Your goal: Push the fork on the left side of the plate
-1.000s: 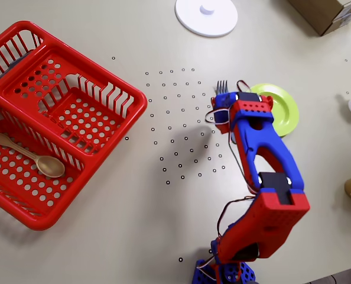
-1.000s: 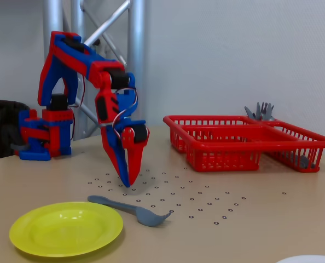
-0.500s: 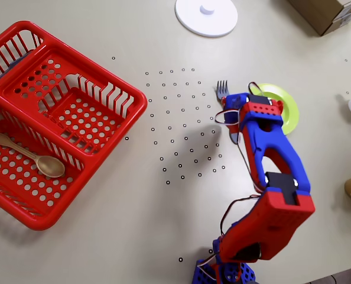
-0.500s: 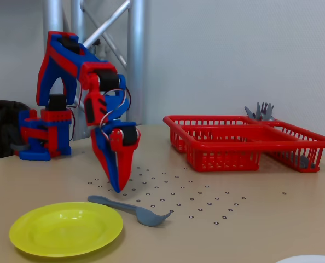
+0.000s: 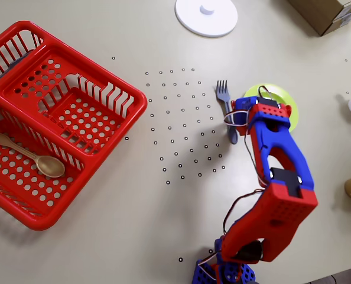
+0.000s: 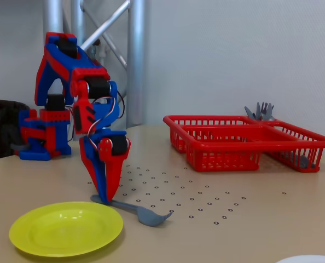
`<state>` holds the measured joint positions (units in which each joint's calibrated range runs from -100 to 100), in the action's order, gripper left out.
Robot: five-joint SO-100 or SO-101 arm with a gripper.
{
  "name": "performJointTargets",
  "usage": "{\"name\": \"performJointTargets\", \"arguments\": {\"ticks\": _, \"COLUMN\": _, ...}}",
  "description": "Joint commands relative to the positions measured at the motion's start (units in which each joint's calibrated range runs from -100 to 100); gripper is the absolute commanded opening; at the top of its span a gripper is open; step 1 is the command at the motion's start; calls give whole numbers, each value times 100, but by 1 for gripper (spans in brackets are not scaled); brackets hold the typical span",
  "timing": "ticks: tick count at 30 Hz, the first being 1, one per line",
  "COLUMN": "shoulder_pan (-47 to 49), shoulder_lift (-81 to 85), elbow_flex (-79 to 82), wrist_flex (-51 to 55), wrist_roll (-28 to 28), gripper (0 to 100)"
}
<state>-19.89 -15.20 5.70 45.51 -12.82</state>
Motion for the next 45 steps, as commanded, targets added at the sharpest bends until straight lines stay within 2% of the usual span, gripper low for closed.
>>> {"name": "performJointTargets", "arguments": {"ticks": 1, "shoulder_pan": 36, "shoulder_lift": 319, "elbow_flex": -479, "wrist_flex": -8, "wrist_roll": 98, "gripper": 0}}
{"name": "performJointTargets", "arguments": {"ticks": 18, "shoulder_pan": 661, "shoulder_lift": 826, "elbow_flex": -823, "wrist_flex": 942, "wrist_roll": 322, "gripper": 0}}
{"name": "performJointTargets", "arguments": {"ticks": 26, "shoulder_pan": 963, "shoulder_lift": 438, "elbow_flex": -805, "wrist_flex": 700, "wrist_roll": 420, "gripper": 0}}
{"name": "performJointTargets", "arguments": {"ticks": 35, "shoulder_pan": 1006, "shoulder_lift": -737, "elbow_flex": -1594, "wrist_flex": 274, "wrist_roll": 479, "gripper": 0}}
{"name": "performJointTargets", "arguments": {"ticks": 45, "shoulder_pan": 683, "shoulder_lift": -433, "elbow_flex": -1086, "wrist_flex": 233, "wrist_roll": 259, "gripper": 0}}
